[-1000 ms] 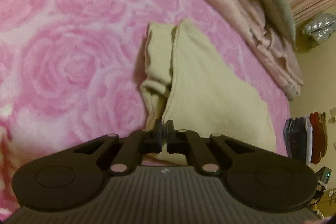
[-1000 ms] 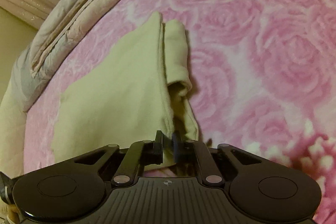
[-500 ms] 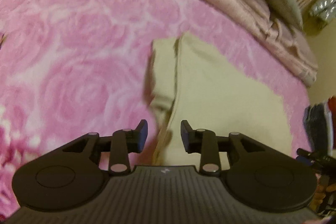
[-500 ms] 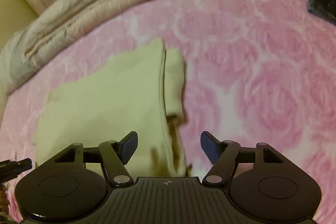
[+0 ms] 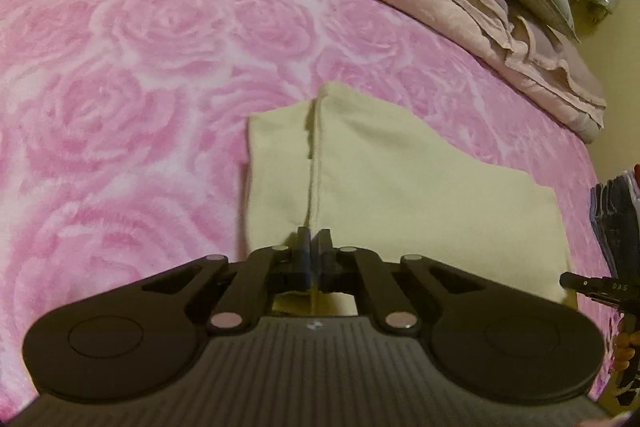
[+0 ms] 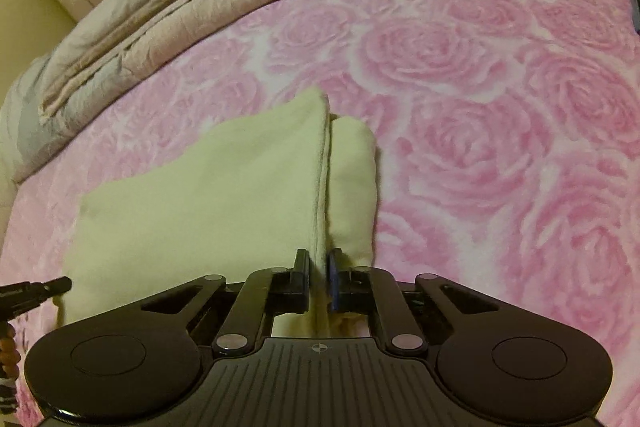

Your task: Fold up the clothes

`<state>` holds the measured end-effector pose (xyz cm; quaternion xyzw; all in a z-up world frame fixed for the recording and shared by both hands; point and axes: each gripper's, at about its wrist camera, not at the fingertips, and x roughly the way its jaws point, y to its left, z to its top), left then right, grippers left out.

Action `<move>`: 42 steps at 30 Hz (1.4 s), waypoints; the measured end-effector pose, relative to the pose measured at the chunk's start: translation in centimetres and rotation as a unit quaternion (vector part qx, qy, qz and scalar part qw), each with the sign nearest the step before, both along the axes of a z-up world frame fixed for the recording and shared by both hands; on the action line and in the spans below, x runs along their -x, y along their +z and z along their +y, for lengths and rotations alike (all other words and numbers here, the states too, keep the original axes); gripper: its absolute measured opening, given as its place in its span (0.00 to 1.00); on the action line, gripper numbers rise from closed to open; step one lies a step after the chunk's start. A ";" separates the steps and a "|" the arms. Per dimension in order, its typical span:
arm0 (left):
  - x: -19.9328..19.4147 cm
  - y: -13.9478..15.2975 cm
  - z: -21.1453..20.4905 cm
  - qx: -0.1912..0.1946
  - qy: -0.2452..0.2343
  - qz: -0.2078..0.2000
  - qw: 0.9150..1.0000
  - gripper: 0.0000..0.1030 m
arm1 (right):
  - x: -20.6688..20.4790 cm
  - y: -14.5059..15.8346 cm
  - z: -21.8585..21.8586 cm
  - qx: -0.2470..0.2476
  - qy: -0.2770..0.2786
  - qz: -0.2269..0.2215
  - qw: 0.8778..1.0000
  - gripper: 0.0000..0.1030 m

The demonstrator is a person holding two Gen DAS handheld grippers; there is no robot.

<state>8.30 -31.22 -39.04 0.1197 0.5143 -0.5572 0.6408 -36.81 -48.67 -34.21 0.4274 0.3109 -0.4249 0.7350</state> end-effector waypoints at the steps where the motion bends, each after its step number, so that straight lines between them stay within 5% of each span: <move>1: 0.0 0.1 -0.2 -0.001 0.001 0.001 1.000 0.03 | -0.2 0.0 -0.1 -0.002 -0.002 0.002 1.000 0.08; 3: 0.2 0.9 -0.8 -0.007 -0.013 -0.010 1.000 0.05 | -0.6 0.0 -1.3 0.001 -0.004 -0.001 1.000 0.11; 5: -0.2 1.8 -1.3 -0.004 -0.018 -0.011 1.000 0.22 | -1.1 0.0 -2.4 0.004 -0.006 -0.004 1.000 0.38; 6: -0.5 2.3 -1.6 -0.002 -0.020 -0.010 1.000 0.27 | -1.3 0.0 -3.0 0.006 -0.007 -0.005 1.000 0.61; 7: -1.0 2.6 -2.1 0.004 -0.017 -0.003 1.000 0.29 | -1.6 0.0 -3.6 0.007 -0.008 -0.007 1.000 0.66; 14: -3.9 0.2 -8.2 0.014 0.022 0.056 0.998 0.30 | -3.2 -0.1 -7.6 0.017 -0.015 -0.017 1.000 0.66; 15: -4.1 -0.4 -9.0 0.013 0.022 0.065 0.998 0.28 | -3.4 -0.1 -8.2 0.019 -0.016 -0.018 1.000 0.59; 17: -4.1 -1.3 -9.7 0.015 0.009 0.089 0.996 0.02 | -3.9 -0.1 -9.2 0.023 -0.017 -0.020 0.999 0.30; 18: -3.9 -1.4 -9.7 0.022 0.006 0.090 0.996 0.02 | -4.0 -0.3 -9.4 0.028 -0.014 -0.016 0.999 0.09; 21: -4.0 -1.0 -8.7 0.060 0.011 0.075 0.995 0.01 | -4.4 -0.1 -9.3 0.058 0.003 -0.005 0.998 0.04; 25: -4.3 -1.1 -7.9 0.075 0.030 0.054 0.995 0.02 | -5.0 0.3 -8.8 0.092 0.011 0.014 0.996 0.04; 29: -2.9 -1.7 -9.4 0.023 -0.002 -0.012 1.000 0.12 | -6.0 -1.4 -9.6 0.060 0.004 0.048 0.997 0.05; 30: -2.9 -1.2 -9.3 0.025 0.009 -0.026 0.999 0.14 | -6.3 -1.8 -9.9 0.050 0.001 0.060 0.997 0.11; 31: -2.8 -0.6 -9.2 0.028 0.020 -0.040 0.999 0.22 | -6.4 -1.6 -9.8 0.050 -0.010 0.068 0.996 0.40; 33: -2.7 0.9 -8.4 0.044 0.052 -0.067 0.995 0.25 | -6.6 0.0 -8.6 0.087 -0.032 0.083 0.992 0.75; 35: -1.8 2.1 -7.6 0.060 0.036 -0.062 0.996 0.12 | -7.0 1.8 -7.1 0.131 -0.038 0.090 0.987 0.75; 37: -0.4 2.7 -7.2 0.065 -0.007 -0.053 0.996 0.02 | -8.3 2.6 -5.4 0.132 0.013 0.074 0.988 0.72; 40: 2.7 1.6 -7.6 0.042 -0.090 -0.083 0.992 0.02 | -10.7 2.0 -3.6 0.119 0.107 0.068 0.985 0.61; 42: 2.7 -0.2 -8.1 0.019 -0.086 -0.093 0.992 0.03 | -11.5 0.1 -3.2 0.116 0.144 0.099 0.978 0.61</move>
